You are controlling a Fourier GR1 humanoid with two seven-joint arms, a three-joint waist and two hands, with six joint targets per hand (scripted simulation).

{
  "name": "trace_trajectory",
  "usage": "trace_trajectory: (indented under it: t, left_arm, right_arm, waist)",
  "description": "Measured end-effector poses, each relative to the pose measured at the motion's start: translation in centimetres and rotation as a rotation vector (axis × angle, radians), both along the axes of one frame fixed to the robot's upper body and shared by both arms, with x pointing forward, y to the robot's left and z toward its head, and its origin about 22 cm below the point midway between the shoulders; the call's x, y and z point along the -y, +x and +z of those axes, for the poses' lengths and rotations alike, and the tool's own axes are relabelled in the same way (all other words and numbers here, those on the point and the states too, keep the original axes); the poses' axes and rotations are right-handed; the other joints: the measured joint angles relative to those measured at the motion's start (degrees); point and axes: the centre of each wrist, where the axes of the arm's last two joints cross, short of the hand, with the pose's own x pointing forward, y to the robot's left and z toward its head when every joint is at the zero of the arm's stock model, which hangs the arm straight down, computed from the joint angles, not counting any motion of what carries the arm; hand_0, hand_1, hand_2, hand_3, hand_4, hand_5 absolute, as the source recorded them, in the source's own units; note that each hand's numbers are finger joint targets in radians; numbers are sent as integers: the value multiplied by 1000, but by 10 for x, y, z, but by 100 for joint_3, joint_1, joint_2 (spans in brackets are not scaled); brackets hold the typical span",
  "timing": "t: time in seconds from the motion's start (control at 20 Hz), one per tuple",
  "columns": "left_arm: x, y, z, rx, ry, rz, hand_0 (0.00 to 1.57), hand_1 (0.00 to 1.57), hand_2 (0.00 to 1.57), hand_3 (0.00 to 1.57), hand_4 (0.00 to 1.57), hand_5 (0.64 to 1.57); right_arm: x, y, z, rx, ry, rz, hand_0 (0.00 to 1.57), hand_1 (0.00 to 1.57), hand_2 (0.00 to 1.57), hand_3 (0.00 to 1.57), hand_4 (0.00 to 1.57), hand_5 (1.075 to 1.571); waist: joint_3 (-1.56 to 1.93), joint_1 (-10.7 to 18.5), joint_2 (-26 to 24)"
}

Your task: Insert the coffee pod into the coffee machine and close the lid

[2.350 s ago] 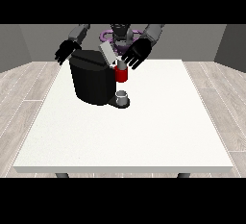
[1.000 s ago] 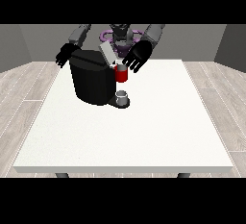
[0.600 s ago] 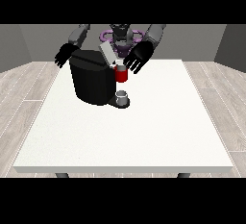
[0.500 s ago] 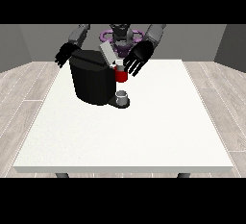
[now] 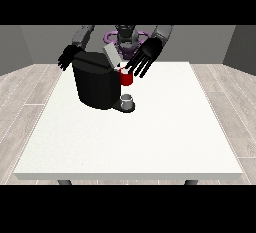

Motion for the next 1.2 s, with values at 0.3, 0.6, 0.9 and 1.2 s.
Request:
trace_trajectory:
  t: [0.3,0.6,0.9,1.2]
  left_arm:
    - [8,-1,-12,-31,4,-11,0,0,0,0,0,1571]
    - [18,-4,-39,-91,-65,-34,0,0,0,0,0,1571]
    - [11,-12,-87,-158,-423,-35,0,0,0,0,237,1571]
    - [11,-39,-168,-279,-695,-25,0,0,0,0,0,1571]
  right_arm:
    - [12,-3,-14,-33,1,-34,0,0,0,0,424,1571]
    - [26,-15,-37,-101,10,-76,0,0,0,0,427,1571]
    - [42,-32,-54,-158,27,-126,0,0,0,0,430,1571]
    - [56,-60,-78,-242,29,-181,0,0,0,0,488,1571]
  waist:
    - [-2,167,-235]
    - [-5,443,-682]
    - [-11,799,-1200]
    - [-9,1233,-2012]
